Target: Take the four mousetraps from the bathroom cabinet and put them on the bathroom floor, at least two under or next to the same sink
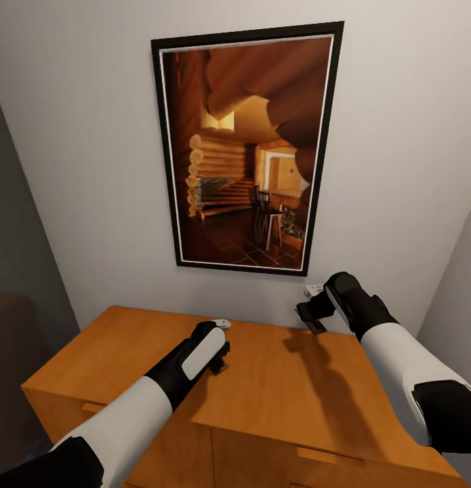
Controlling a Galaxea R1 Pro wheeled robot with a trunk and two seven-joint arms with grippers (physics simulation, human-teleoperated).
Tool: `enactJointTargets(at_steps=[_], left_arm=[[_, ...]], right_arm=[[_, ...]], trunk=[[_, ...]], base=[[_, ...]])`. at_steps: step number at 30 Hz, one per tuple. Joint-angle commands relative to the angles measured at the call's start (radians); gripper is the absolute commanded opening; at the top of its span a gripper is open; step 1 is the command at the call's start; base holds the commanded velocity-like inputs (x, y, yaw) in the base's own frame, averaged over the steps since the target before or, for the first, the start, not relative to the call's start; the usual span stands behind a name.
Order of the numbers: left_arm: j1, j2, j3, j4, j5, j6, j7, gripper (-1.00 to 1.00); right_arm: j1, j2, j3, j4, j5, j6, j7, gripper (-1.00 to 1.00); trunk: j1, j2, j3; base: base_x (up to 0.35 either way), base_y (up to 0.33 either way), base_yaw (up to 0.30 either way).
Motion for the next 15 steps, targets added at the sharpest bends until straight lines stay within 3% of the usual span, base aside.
enactJointTargets(at_steps=[1,15], left_arm=[[-0.001,0.0,-0.002,-0.001,0.005,0.003,0.007,1.0],[-0.001,0.0,-0.001,-0.001,0.005,0.001,0.009,1.0]], right_arm=[[-0.001,-0.001,0.004,-0.001,0.009,0.002,0.01,-1.0],[-0.001,-0.001,0.004,-0.001,0.009,0.002,0.009,-1.0]], trunk=[[0.0,-0.001,-0.002],[0.0,-0.001,-0.002]], base=[[0.0,-0.052,0.0],[0.0,-0.008,0.0]])
